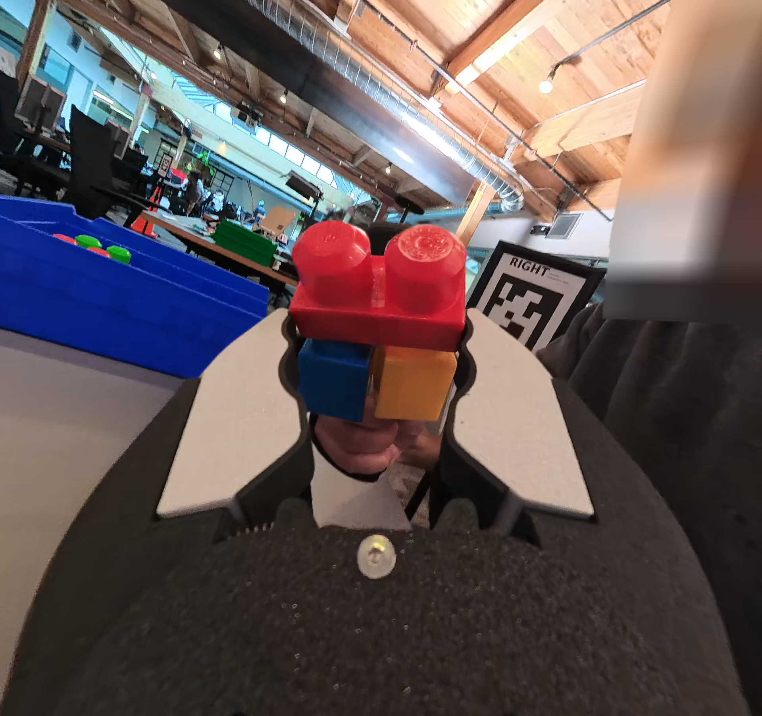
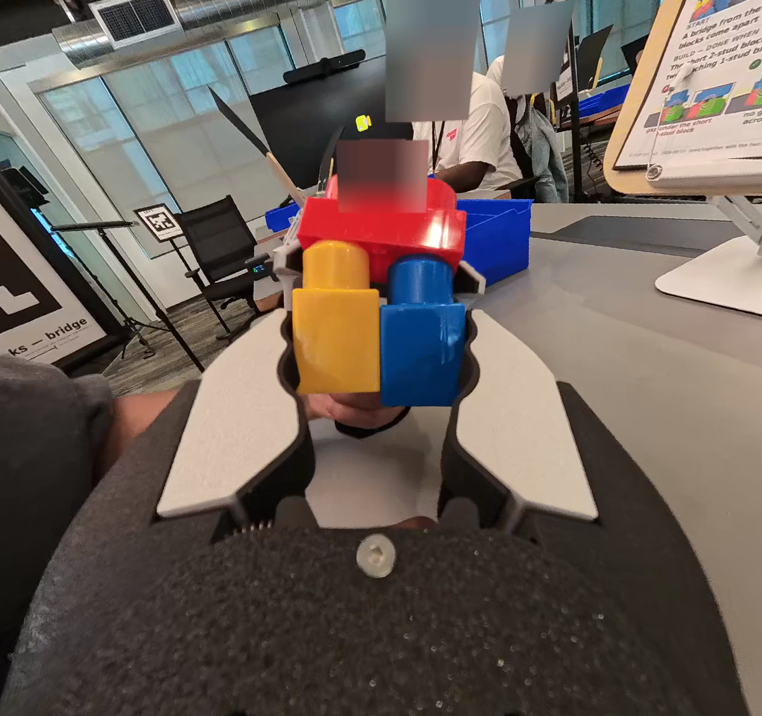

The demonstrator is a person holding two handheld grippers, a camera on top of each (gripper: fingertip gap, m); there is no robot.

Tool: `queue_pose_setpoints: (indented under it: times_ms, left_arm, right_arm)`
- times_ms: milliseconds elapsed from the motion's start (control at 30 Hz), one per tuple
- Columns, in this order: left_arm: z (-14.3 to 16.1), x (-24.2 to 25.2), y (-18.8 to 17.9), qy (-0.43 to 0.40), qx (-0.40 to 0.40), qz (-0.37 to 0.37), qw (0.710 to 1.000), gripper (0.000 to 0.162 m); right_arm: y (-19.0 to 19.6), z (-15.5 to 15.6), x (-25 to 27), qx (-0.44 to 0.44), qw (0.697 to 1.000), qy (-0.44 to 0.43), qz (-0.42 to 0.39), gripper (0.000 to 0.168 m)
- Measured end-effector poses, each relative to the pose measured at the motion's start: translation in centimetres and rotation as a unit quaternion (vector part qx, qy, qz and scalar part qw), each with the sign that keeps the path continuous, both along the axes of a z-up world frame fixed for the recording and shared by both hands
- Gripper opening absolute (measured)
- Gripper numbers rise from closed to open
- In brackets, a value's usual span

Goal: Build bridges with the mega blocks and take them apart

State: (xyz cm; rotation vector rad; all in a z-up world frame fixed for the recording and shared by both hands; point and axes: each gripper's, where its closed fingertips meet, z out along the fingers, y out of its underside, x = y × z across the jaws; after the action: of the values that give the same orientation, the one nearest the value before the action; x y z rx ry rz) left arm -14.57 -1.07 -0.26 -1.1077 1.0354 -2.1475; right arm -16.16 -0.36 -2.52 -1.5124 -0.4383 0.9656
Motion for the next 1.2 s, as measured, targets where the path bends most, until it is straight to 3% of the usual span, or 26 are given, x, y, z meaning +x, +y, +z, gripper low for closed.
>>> queue_pose_setpoints:
  times_ms: [167,333,500,600,933,1033,1133,1200]
  left_arm:
    - [-1.9,0.2,-0.2,0.096,0.102,-0.012,0.990,0.074]
    - [-2.1,0.3,-0.4,0.153,0.148,-0.045,0.976,0.074]
    - [-1.4,0.8,0.0,0.143,0.083,-0.050,0.985,0.075]
    - [-1.3,0.5,-0.1,0.117,0.029,-0.066,0.991,0.084]
    - [-3.1,-0.7,0.3,0.152,0.037,-0.052,0.986,0.089]
    - [-3.8,-0.7,0.0,0.171,0.037,-0.066,0.982,0.087]
    - [-4.4,-0.7,0.0,0.183,0.028,-0.078,0.980,0.065]
    - [-5.1,-0.3,0.6,0.196,0.022,-0.068,0.978,0.041]
  right_arm:
    - [0.0,-0.5,0.5,-0.007,1.000,-0.013,0.007,0.076]
    - [0.0,-0.5,0.8,0.005,1.000,-0.021,0.006,0.076]
    - [0.2,-0.3,1.3,0.008,1.000,-0.003,-0.003,0.076]
    - [0.3,-0.7,1.4,0.013,0.999,-0.029,-0.014,0.076]
    - [0.8,-2.5,1.0,0.008,0.995,-0.094,-0.026,0.076]
    - [0.6,-3.3,0.4,0.030,0.988,-0.149,-0.026,0.076]
    - [0.5,-3.9,0.1,0.056,0.975,-0.213,-0.039,0.076]
    - [0.5,-4.0,-0.1,0.066,0.971,-0.227,-0.046,0.076]
